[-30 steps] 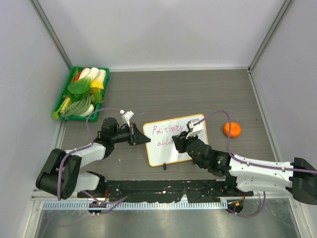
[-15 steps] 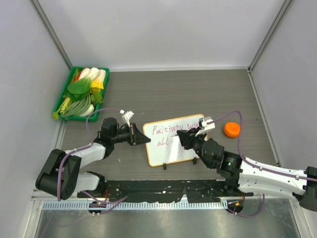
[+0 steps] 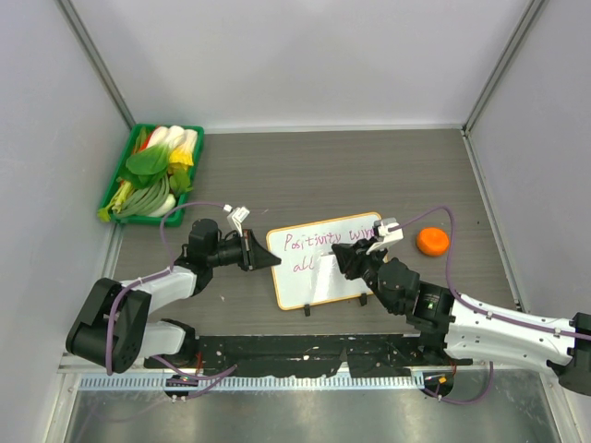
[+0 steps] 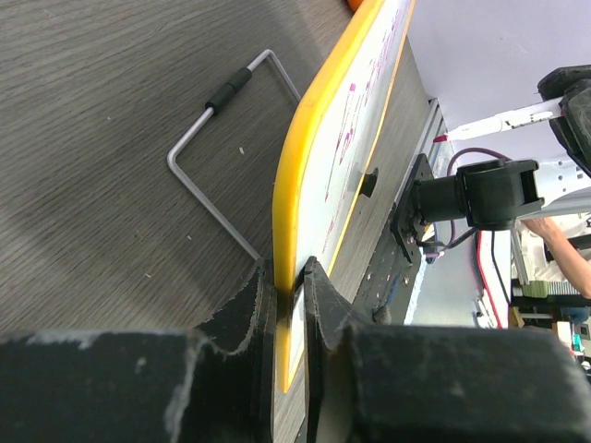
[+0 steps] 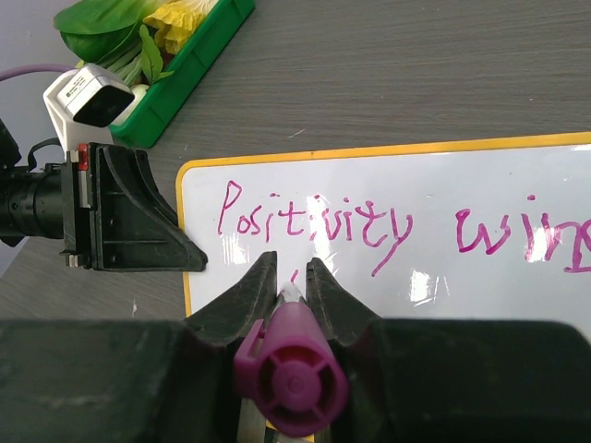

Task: Write a sentence on the whiteboard
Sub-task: Write on the whiteboard at the whiteboard stand, then put down the whiteboard on the whiteboard stand.

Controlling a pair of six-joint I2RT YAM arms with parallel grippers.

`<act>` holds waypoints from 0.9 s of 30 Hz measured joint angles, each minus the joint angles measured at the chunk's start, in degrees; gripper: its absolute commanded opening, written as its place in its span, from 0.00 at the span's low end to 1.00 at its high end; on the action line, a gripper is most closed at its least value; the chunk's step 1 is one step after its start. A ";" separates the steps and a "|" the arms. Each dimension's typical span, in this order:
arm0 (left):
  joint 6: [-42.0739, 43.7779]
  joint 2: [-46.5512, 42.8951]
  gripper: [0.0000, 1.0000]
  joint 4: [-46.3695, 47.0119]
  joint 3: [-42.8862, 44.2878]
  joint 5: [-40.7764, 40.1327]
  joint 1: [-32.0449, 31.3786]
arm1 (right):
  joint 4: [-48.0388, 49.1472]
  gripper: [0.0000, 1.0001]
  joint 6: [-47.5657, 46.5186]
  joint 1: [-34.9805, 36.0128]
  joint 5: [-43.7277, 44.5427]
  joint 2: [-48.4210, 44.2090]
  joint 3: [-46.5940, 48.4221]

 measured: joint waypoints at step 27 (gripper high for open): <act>3.98 -11.02 1.00 -6.14 -3.43 -10.51 -0.11 | -3.58 0.01 2.34 -0.79 -2.03 -0.50 -0.57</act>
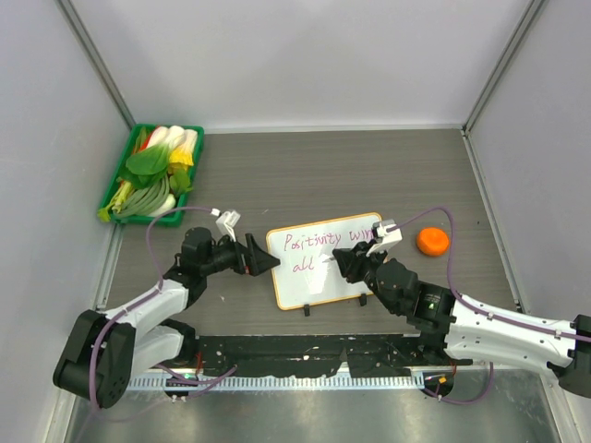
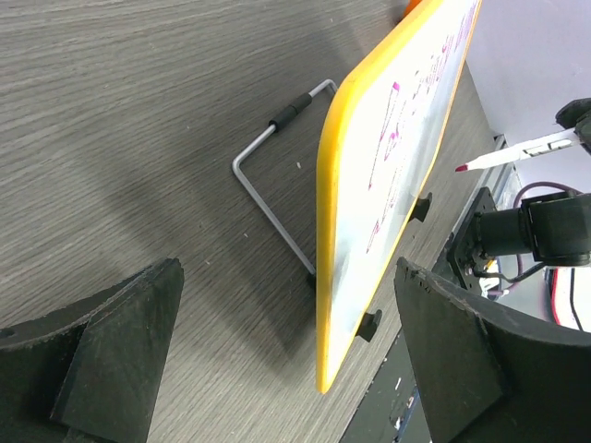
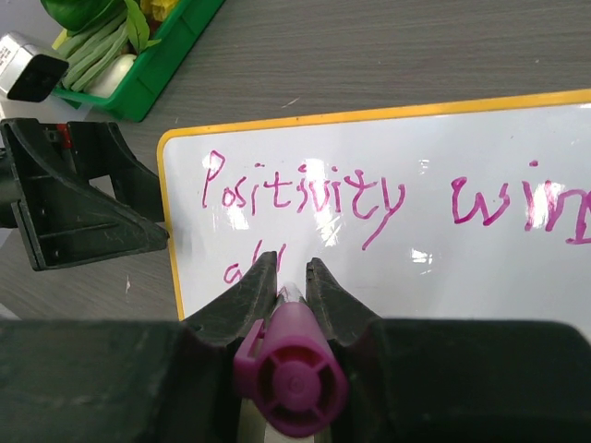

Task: Write a sentence on the whiteboard
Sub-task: Put down the whiteboard on the whiteboard stand, then put down the whiteboard marker without the cap at the corner of the board.

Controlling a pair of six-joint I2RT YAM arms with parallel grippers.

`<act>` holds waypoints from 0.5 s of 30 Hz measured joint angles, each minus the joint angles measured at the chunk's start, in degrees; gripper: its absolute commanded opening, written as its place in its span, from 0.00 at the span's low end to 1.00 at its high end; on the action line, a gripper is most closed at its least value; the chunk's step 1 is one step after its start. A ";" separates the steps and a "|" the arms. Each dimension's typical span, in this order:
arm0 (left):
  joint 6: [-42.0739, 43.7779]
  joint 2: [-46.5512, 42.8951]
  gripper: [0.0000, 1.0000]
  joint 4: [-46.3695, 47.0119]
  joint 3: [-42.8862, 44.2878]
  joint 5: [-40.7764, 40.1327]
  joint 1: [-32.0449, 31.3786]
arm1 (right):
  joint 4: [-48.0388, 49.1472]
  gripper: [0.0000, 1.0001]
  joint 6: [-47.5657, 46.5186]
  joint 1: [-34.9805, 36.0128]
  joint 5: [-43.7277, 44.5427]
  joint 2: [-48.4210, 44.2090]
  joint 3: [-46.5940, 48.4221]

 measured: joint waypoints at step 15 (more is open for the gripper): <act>0.33 -2.95 1.00 -1.31 -0.72 -1.95 0.00 | -12.46 0.01 16.28 -0.33 -8.66 -10.64 -5.18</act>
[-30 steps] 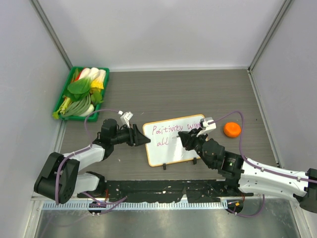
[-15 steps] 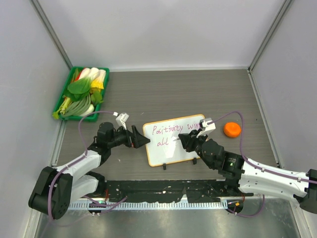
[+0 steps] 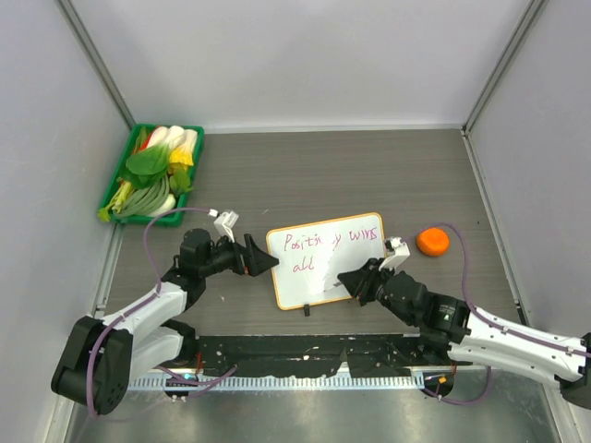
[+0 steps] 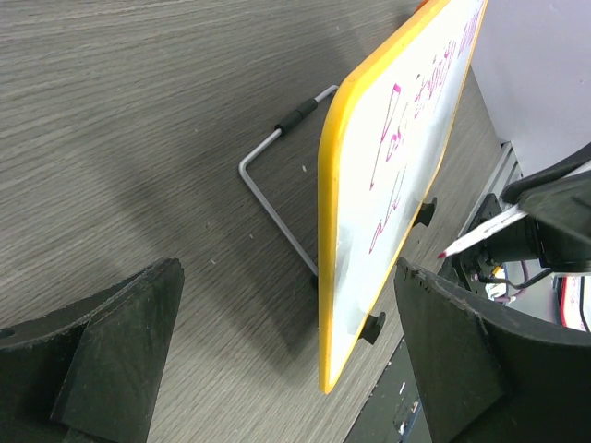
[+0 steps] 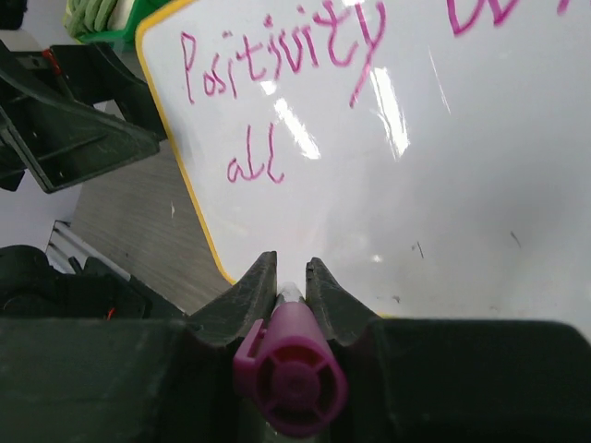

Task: Write a sentence on the whiteboard
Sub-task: Put down the whiteboard marker without the cap at the corner of the board.

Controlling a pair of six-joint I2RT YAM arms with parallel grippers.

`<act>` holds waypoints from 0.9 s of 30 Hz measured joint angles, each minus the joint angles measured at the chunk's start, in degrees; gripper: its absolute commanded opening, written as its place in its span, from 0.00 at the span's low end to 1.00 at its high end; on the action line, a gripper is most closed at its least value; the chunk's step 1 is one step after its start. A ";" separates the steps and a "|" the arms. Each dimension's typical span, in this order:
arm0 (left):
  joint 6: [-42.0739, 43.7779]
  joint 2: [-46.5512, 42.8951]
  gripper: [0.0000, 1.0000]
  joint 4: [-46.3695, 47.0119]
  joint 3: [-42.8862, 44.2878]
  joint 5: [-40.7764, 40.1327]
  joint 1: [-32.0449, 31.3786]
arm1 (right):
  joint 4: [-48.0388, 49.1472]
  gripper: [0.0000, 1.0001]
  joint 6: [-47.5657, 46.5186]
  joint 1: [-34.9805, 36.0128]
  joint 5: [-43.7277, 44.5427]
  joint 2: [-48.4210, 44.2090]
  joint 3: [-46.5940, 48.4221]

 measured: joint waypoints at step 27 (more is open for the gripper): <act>0.04 0.00 1.00 -0.48 0.00 -0.39 0.00 | -38.01 0.31 35.87 -0.09 -4.13 -25.92 -6.88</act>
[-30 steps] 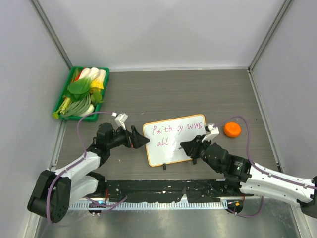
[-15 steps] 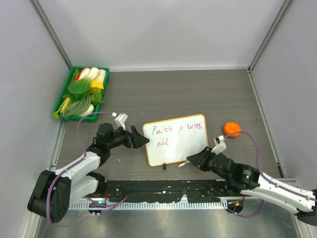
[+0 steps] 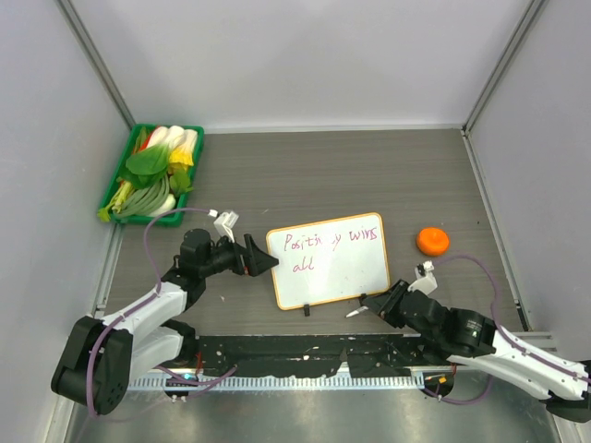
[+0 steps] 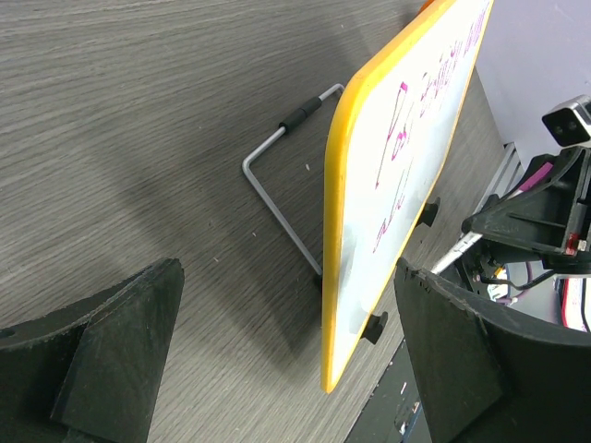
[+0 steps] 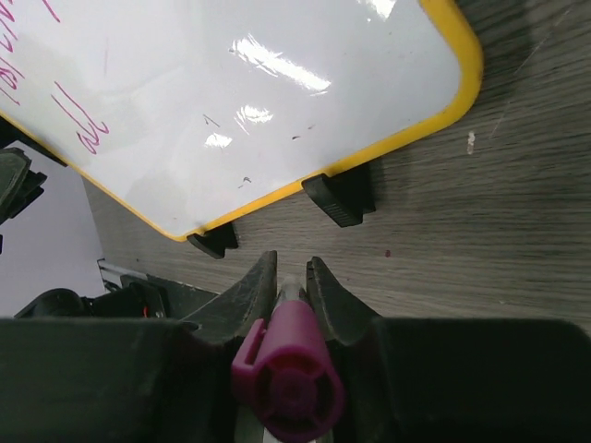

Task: Write a sentence on the whiteboard
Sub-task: Put down the whiteboard marker without the cap at the corner of the board, then reset both arms

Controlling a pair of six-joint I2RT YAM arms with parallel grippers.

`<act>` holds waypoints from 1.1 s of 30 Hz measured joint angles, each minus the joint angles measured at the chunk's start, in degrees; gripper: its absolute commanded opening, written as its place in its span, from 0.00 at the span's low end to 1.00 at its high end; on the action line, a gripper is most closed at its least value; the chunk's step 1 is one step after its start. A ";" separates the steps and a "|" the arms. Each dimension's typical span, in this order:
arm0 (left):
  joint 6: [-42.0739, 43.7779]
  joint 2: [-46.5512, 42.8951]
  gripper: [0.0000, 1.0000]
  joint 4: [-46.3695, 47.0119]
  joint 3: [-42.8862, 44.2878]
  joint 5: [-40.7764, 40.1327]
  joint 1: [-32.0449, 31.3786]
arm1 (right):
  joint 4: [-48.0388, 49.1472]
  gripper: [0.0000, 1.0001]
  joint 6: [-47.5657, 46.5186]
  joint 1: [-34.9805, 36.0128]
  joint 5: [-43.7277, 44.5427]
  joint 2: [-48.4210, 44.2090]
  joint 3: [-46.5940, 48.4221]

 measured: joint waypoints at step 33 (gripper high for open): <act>-0.24 -10.54 1.00 -3.56 -1.46 -3.10 0.00 | 12.04 0.81 -21.99 0.00 6.99 22.43 14.78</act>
